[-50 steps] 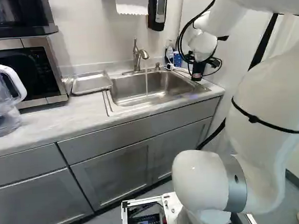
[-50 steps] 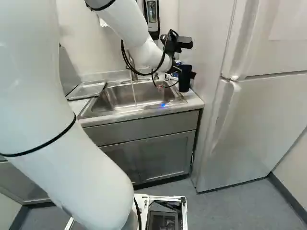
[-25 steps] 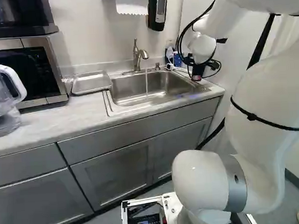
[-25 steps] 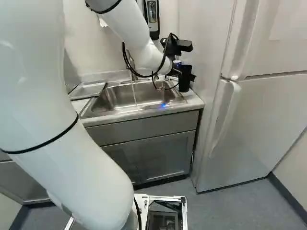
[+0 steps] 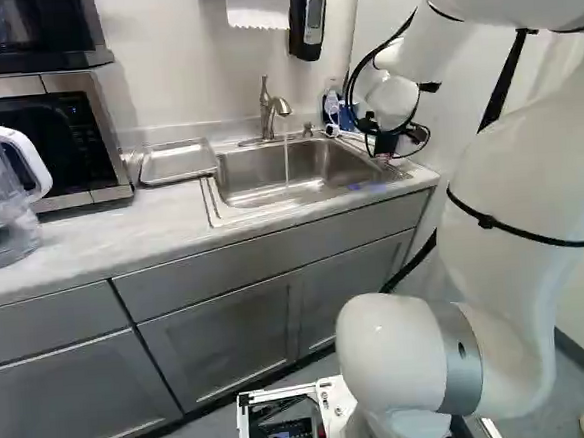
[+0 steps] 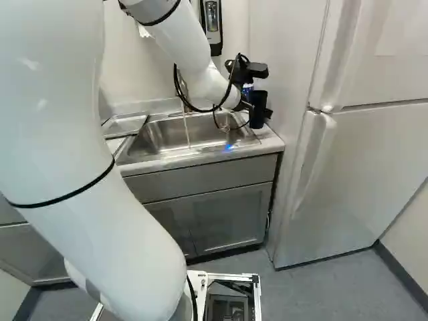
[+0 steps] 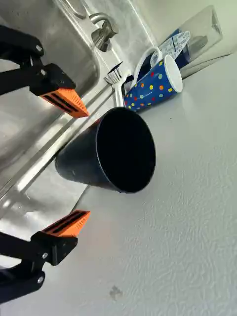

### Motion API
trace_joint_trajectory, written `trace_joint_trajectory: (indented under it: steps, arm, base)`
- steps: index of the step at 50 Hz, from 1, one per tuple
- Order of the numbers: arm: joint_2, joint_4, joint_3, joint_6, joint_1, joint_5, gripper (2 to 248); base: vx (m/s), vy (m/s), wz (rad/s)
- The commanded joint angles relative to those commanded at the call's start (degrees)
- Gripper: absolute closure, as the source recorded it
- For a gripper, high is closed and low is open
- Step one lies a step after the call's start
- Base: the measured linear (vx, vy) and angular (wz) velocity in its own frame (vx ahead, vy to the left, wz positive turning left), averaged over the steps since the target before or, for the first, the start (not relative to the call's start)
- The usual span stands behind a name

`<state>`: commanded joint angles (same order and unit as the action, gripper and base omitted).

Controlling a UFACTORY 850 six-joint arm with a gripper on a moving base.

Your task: Rinse the cup and place it in the tray

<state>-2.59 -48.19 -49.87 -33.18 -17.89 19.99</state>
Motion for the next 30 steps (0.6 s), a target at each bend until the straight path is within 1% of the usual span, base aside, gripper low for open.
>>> trace_joint_trajectory:
  steps: [15,30]
  arm:
    - [-0.2,0.0,-0.2,0.0,0.2,1.5,3]
    - [-1.0,0.0,-1.0,0.0,0.9,1.5,3]
  base:
    - [0.0,0.0,0.0]
    - [0.0,0.0,0.0]
